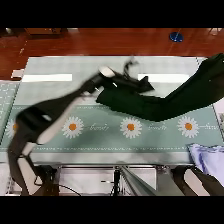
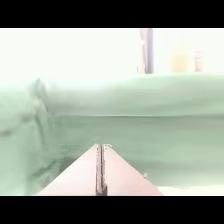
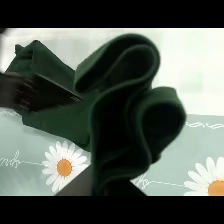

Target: Fold the shirts.

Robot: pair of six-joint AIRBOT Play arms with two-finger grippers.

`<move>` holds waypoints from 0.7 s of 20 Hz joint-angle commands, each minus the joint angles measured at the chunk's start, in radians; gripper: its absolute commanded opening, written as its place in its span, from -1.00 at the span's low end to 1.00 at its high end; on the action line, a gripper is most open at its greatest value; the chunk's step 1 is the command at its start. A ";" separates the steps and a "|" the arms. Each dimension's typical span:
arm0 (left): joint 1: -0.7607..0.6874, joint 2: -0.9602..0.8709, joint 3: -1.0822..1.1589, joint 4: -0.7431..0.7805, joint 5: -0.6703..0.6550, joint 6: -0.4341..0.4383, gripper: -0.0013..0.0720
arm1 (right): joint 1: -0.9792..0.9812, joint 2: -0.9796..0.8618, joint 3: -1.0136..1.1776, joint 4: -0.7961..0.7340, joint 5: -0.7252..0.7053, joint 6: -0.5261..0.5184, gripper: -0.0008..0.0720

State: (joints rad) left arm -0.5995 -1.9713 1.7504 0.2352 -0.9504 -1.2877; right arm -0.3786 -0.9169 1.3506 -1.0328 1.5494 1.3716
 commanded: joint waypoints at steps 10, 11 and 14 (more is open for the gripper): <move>0.657 0.633 0.007 0.421 -0.429 0.061 -0.92 | 0.172 -0.037 -0.267 0.206 -0.423 0.004 -0.90; 0.684 0.647 0.007 0.421 -0.451 0.061 -0.92 | 0.232 -0.063 -0.267 0.203 -0.465 0.008 -0.90; 0.732 0.662 0.007 0.425 -0.532 0.061 -0.92 | 0.407 -0.168 -0.267 0.190 -0.638 0.068 -0.90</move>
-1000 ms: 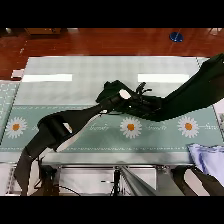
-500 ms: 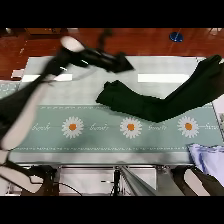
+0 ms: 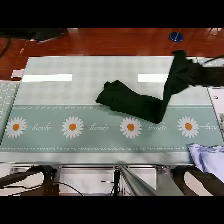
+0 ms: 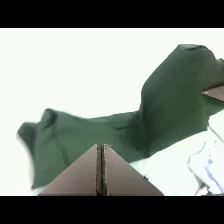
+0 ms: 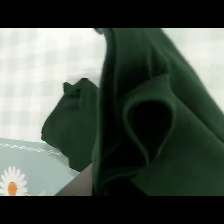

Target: Fold the shirts.

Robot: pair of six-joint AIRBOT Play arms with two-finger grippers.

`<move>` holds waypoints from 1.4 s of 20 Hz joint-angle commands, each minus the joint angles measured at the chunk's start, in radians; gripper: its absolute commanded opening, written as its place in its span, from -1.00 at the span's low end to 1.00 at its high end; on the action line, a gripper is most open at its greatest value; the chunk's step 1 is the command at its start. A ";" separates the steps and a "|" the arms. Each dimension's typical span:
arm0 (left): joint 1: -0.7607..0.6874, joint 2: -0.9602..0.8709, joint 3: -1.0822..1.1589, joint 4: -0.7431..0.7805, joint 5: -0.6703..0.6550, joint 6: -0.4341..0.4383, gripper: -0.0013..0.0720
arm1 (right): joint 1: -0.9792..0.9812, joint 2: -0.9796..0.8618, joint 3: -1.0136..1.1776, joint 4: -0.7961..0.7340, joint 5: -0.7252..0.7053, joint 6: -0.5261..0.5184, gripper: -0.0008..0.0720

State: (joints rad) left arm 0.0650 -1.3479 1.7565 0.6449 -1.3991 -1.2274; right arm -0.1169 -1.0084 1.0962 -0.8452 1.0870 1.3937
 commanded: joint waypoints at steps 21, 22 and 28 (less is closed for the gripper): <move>0.039 -0.006 -0.013 0.055 -0.173 0.016 -0.92 | 0.505 -0.343 -0.010 0.225 -0.547 -0.064 0.35; 0.039 -0.009 -0.027 0.083 -0.173 0.016 -0.92 | 0.442 -0.285 -0.010 0.185 -0.504 -0.064 0.35; 0.039 -0.008 -0.209 0.375 -0.184 0.014 -0.87 | -0.058 0.008 -0.010 -0.635 0.064 0.103 0.26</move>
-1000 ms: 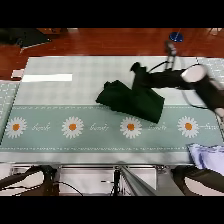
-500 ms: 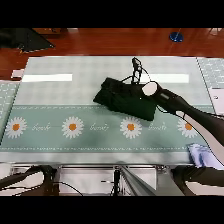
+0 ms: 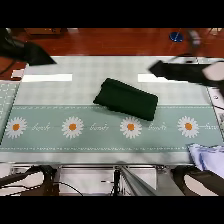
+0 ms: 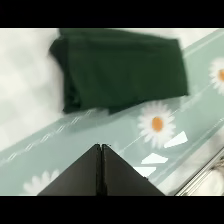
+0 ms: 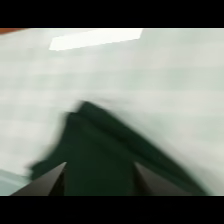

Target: Fold the shirts.

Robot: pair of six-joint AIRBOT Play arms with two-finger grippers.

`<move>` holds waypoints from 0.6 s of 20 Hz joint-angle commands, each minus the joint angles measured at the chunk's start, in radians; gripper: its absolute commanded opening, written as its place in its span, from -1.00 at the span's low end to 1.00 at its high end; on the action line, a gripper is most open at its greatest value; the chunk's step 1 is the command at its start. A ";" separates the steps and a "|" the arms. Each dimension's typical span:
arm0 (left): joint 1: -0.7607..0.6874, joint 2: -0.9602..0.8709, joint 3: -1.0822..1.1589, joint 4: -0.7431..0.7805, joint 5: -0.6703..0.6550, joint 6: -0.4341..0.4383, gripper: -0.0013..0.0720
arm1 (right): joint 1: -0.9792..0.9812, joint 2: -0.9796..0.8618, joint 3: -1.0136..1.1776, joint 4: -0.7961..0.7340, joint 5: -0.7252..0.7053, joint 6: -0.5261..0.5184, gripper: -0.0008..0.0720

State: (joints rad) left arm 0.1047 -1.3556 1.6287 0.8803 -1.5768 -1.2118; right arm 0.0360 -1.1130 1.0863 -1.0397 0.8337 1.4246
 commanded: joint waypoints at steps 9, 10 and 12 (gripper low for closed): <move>0.001 0.003 -0.345 0.258 0.011 -0.037 -0.42 | -0.638 0.116 -0.501 0.185 0.273 -0.232 0.62; 0.001 0.005 -0.344 0.258 0.021 -0.048 -0.42 | -0.621 0.114 -0.558 0.291 0.215 -0.269 0.62; 0.001 0.008 -0.344 0.258 0.023 -0.058 -0.42 | -0.571 0.079 -0.627 0.441 0.135 -0.317 0.62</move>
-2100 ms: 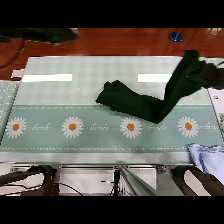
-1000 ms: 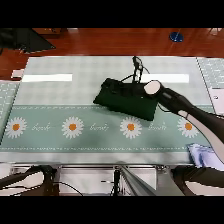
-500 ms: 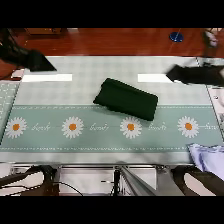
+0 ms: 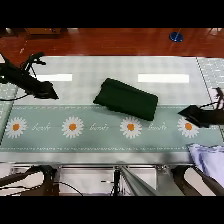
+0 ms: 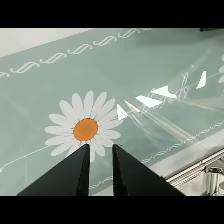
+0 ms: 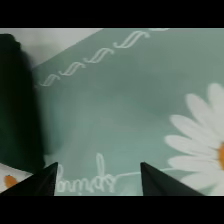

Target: Fold the shirts.

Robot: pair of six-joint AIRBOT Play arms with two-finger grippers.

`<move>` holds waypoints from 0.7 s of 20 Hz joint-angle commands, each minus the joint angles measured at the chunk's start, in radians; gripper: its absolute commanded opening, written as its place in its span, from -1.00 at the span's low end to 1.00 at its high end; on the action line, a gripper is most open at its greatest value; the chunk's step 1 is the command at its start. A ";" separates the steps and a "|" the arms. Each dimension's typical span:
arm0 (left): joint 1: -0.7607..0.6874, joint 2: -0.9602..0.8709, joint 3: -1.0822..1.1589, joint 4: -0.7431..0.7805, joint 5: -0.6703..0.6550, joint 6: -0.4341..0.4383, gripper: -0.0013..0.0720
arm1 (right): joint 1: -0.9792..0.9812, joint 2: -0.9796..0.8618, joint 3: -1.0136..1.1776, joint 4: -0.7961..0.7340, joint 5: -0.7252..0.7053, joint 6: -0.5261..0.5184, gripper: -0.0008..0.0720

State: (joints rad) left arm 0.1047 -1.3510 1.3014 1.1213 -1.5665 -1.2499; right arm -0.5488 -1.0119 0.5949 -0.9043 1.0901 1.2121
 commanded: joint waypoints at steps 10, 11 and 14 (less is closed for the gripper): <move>-0.012 0.004 -0.017 0.001 0.010 -0.064 -0.42 | 0.436 -0.356 -0.119 0.881 -0.348 -0.377 0.57; -0.018 0.005 -0.017 0.001 0.010 -0.064 -0.43 | 0.454 -0.377 -0.097 0.891 -0.347 -0.379 0.50; -0.031 0.015 -0.017 0.001 0.010 -0.064 -0.45 | 0.459 -0.387 -0.016 0.890 -0.336 -0.387 -0.60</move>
State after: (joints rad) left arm 0.0837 -1.3426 1.2846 1.1225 -1.5532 -1.3102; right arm -0.1223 -1.3685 0.5205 -0.0956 0.7547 0.8608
